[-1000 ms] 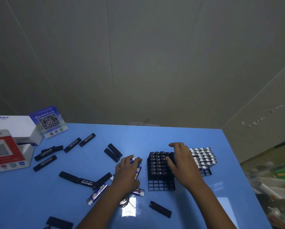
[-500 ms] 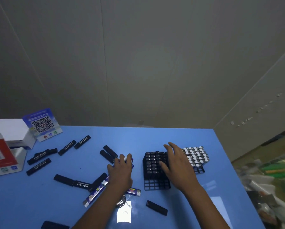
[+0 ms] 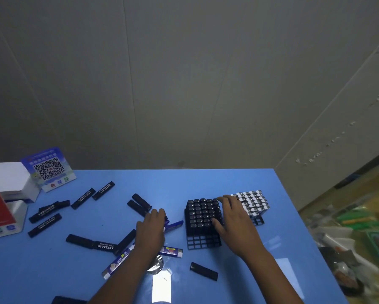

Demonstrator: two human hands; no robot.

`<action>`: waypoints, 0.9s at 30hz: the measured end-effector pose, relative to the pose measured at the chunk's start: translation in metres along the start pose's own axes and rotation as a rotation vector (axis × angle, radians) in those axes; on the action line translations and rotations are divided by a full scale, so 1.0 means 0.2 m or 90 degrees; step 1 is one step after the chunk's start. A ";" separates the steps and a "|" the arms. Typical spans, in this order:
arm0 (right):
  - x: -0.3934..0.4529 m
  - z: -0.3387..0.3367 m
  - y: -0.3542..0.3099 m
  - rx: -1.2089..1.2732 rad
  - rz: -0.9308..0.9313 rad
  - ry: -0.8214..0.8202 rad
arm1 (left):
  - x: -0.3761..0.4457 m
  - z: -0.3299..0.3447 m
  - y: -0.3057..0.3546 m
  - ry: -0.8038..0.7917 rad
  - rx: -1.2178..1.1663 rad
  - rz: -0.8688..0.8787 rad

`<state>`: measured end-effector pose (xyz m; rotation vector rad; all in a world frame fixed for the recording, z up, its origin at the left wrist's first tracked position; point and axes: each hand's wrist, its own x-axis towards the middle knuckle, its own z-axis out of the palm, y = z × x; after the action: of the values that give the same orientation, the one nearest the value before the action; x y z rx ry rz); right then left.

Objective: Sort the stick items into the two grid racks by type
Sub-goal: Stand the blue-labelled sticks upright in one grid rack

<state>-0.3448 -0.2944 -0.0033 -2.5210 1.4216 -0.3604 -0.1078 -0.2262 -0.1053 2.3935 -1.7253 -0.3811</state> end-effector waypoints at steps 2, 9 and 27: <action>0.00 0.00 0.00 0.001 -0.001 -0.003 | -0.01 -0.01 -0.03 0.019 -0.011 0.012; -0.01 -0.02 -0.01 0.005 0.000 -0.010 | -0.06 -0.06 -0.09 0.081 -0.097 -0.021; -0.04 -0.12 -0.12 0.239 -0.025 -0.013 | -0.27 -0.42 0.20 0.113 -0.476 -0.006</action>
<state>-0.3377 -0.2776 0.0254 -2.2424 1.1697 -0.5512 -0.1356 -0.1894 -0.0086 1.8219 -1.1998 -0.6521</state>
